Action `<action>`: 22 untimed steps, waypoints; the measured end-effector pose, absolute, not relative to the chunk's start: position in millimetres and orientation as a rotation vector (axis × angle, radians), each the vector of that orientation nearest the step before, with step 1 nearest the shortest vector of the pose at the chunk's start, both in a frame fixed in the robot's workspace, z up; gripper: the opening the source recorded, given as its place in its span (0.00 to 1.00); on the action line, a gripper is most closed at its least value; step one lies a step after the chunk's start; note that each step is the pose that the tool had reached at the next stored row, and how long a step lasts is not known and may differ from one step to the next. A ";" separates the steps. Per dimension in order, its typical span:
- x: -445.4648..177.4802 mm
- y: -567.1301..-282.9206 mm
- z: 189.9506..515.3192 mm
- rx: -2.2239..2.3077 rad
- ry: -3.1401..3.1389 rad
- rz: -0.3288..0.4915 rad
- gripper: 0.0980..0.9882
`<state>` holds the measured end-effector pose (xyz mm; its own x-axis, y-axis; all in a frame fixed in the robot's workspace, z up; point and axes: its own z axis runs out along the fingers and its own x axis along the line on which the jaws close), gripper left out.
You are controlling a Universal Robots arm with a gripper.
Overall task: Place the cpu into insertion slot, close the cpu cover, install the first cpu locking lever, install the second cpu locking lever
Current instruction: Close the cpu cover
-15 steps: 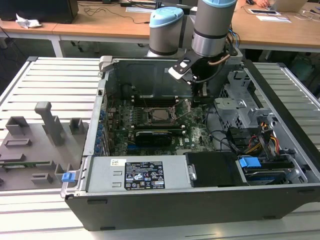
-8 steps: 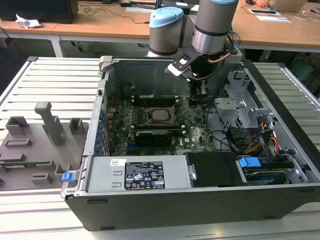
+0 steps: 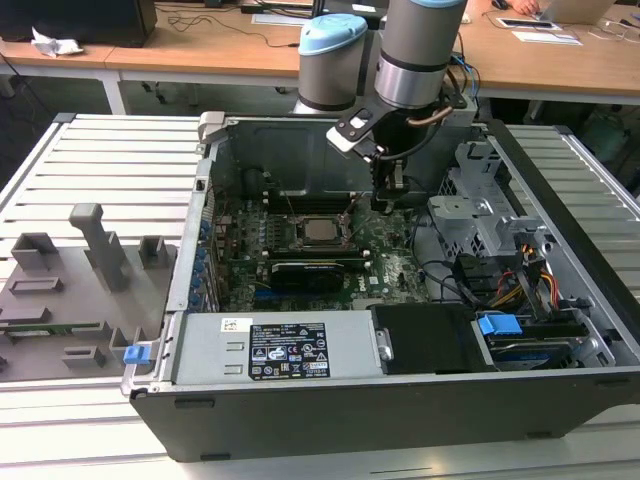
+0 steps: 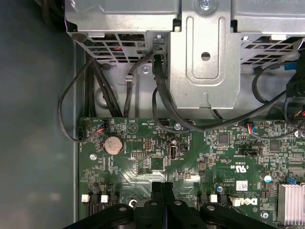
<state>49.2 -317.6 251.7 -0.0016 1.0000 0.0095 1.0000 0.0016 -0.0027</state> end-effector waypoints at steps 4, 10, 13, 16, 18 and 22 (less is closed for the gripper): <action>46.5 -317.6 251.7 -2.214 -2.217 -0.008 0.01; 40.7 -317.5 251.7 -2.214 -2.217 -0.008 0.01; 35.8 -317.6 251.6 -2.214 -2.217 -0.008 0.01; 32.2 -317.6 251.7 -2.214 -2.217 -0.008 0.01; 29.3 -317.5 251.7 -2.214 -2.217 -0.008 0.01; 23.3 -317.6 251.7 -2.214 -2.217 -0.008 0.01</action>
<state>23.3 -317.6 251.7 -0.0014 1.0000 0.0095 1.0000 0.0015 -0.0026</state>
